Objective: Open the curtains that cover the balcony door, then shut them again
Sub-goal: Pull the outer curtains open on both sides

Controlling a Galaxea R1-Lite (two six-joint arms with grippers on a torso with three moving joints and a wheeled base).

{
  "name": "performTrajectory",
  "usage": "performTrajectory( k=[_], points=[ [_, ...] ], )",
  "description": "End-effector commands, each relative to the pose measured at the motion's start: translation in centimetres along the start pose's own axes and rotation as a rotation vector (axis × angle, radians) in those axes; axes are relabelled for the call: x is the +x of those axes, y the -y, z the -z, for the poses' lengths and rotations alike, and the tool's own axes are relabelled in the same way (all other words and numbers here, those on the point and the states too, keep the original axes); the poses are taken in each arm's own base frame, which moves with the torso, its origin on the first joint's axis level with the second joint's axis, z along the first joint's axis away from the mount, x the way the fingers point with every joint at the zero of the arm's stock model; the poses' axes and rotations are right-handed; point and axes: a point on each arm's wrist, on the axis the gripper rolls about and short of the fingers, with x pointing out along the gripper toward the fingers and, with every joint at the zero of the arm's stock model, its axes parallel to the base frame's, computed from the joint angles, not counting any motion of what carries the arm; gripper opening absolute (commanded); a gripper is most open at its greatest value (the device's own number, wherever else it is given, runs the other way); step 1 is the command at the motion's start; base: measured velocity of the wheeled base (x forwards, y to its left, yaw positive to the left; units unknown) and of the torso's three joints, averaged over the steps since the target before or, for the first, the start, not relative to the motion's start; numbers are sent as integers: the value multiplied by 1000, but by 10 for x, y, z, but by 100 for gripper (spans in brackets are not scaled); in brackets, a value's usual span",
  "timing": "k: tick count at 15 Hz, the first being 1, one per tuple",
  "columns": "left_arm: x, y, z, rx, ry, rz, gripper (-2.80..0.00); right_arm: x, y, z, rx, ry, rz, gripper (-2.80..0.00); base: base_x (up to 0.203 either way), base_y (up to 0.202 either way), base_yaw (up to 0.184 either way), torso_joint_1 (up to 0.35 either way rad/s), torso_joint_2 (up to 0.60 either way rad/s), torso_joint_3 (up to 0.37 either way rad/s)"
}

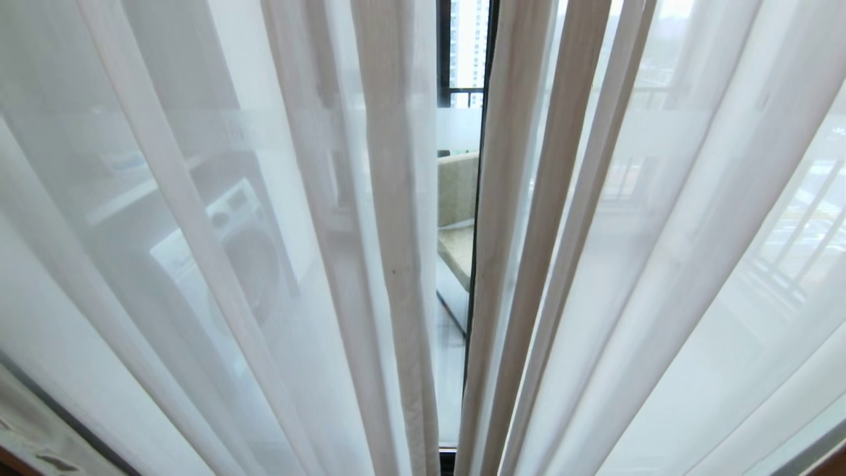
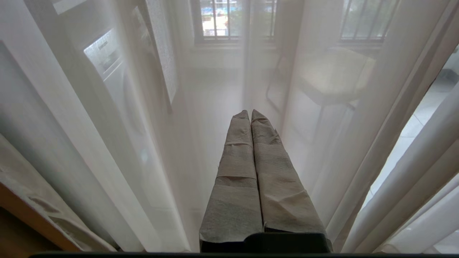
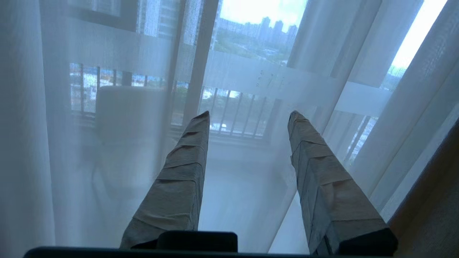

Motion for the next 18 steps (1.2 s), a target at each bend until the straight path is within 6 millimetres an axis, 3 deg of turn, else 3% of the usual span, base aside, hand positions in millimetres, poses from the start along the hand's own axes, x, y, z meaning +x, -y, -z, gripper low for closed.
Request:
performTrajectory(
  k=[1,7,13,18],
  points=[
    [0,0,0,0,0,-1,-280,-5,-1,-1,11,18,-32,-280,0,0,0,0,0,0],
    [0,0,0,0,0,-1,-280,-33,-1,15,12,-46,-82,-280,0,0,0,0,0,0],
    [0,0,0,0,0,-1,-280,-72,-12,78,7,-126,-145,-280,0,0,0,0,0,0],
    [0,0,0,0,0,-1,-280,-96,-18,102,76,-210,-285,-280,0,0,0,0,0,0]
  ],
)
